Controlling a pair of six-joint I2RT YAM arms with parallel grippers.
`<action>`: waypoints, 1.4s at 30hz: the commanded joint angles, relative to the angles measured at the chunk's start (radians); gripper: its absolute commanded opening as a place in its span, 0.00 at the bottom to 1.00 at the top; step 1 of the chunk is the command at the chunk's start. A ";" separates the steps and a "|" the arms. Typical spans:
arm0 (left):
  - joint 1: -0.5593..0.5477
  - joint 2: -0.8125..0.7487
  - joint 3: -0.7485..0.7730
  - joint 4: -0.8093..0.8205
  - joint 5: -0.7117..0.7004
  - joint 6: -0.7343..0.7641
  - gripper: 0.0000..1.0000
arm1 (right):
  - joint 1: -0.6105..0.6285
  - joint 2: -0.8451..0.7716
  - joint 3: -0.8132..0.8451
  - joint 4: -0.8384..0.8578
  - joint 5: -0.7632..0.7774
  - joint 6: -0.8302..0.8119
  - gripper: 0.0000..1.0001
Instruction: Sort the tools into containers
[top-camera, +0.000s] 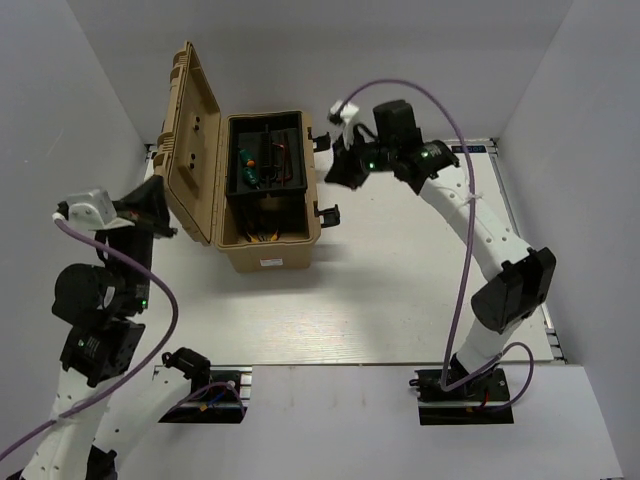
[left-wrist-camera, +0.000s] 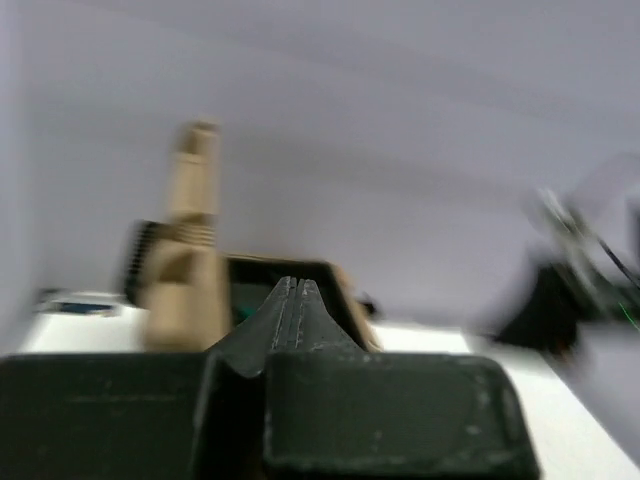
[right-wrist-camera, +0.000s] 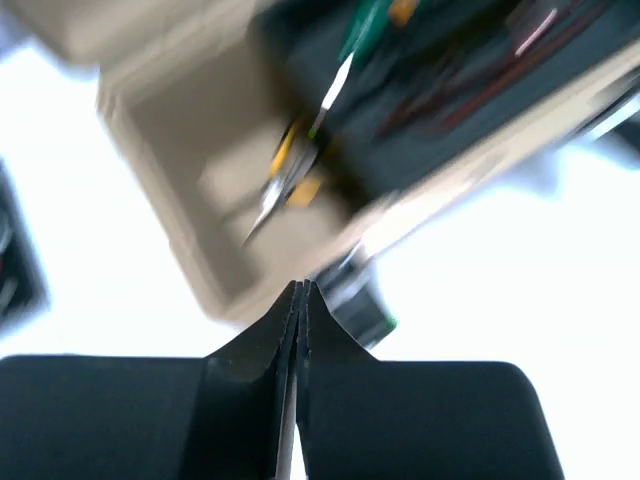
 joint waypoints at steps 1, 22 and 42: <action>-0.007 0.077 0.038 0.114 -0.378 0.116 0.00 | -0.001 -0.080 -0.153 -0.142 -0.087 -0.079 0.00; 0.126 0.611 0.385 -0.019 -0.560 0.303 0.46 | -0.160 -0.577 -0.755 -0.050 0.133 -0.006 0.00; 0.287 0.689 0.452 -0.485 -0.121 0.083 0.45 | -0.268 -0.714 -0.871 0.002 -0.007 0.060 0.00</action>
